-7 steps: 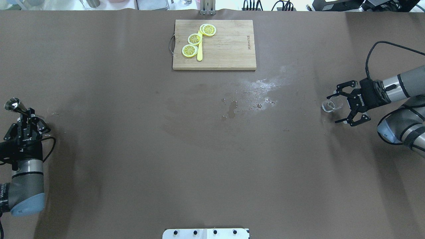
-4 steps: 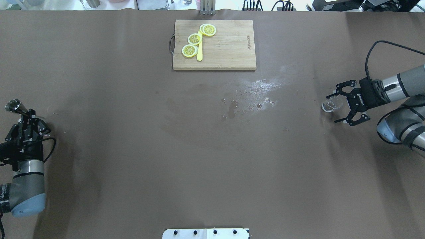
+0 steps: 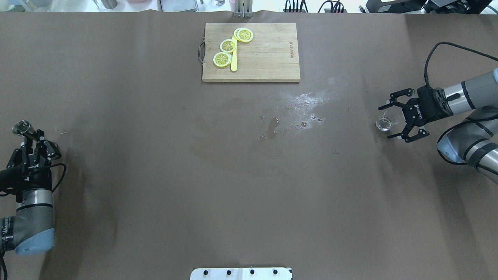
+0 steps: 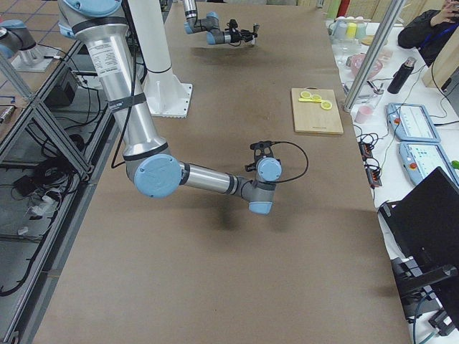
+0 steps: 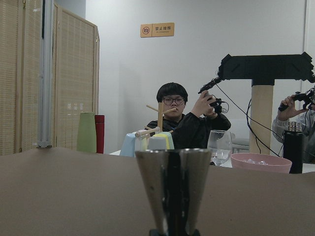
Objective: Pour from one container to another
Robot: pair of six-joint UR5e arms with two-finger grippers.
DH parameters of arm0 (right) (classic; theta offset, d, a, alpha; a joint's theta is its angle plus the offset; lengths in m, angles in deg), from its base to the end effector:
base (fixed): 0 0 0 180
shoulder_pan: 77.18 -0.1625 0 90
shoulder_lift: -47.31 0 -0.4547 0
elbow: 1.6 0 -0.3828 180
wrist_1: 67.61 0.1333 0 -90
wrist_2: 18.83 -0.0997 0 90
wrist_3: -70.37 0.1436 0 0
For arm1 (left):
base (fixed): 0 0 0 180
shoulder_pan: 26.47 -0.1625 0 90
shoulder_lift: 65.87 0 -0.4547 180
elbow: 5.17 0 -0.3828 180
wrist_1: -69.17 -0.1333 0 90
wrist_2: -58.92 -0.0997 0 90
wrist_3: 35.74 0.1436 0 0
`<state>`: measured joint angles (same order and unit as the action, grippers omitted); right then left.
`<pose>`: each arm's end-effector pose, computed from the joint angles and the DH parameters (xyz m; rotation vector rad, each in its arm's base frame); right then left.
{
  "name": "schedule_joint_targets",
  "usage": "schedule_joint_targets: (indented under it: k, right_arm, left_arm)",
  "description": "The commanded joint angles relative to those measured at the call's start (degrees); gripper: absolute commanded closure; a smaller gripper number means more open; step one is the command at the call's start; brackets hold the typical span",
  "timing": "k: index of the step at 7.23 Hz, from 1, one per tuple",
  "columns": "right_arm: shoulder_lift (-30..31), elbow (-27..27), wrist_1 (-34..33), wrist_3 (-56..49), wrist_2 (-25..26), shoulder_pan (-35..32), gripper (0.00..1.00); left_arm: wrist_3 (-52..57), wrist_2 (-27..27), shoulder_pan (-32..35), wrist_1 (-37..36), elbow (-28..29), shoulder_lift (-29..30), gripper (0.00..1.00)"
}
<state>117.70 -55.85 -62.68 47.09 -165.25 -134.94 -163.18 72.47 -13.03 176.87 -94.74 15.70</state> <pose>-0.3179 -0.5297 0.6149 1.3005 -1.0027 -1.4324 0.3405 -0.3619 0.6892 1.3229 0.4198 -0.8498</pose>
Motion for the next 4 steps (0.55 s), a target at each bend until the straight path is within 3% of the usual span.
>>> schedule_joint_targets:
  k: [1, 4]
  right_arm:
    - [-1.04, 0.1, -0.1, 2.7, 0.51, -0.5, 0.0]
    - [-5.16, 0.54, -0.1, 11.55, 3.84, -0.77, 0.0]
  left_arm:
    - [0.08, -0.02, -0.43, -0.22, 0.1, 0.26, 0.04]
    - [0.61, -0.72, -1.13, -1.18, -1.38, -0.09, 0.02]
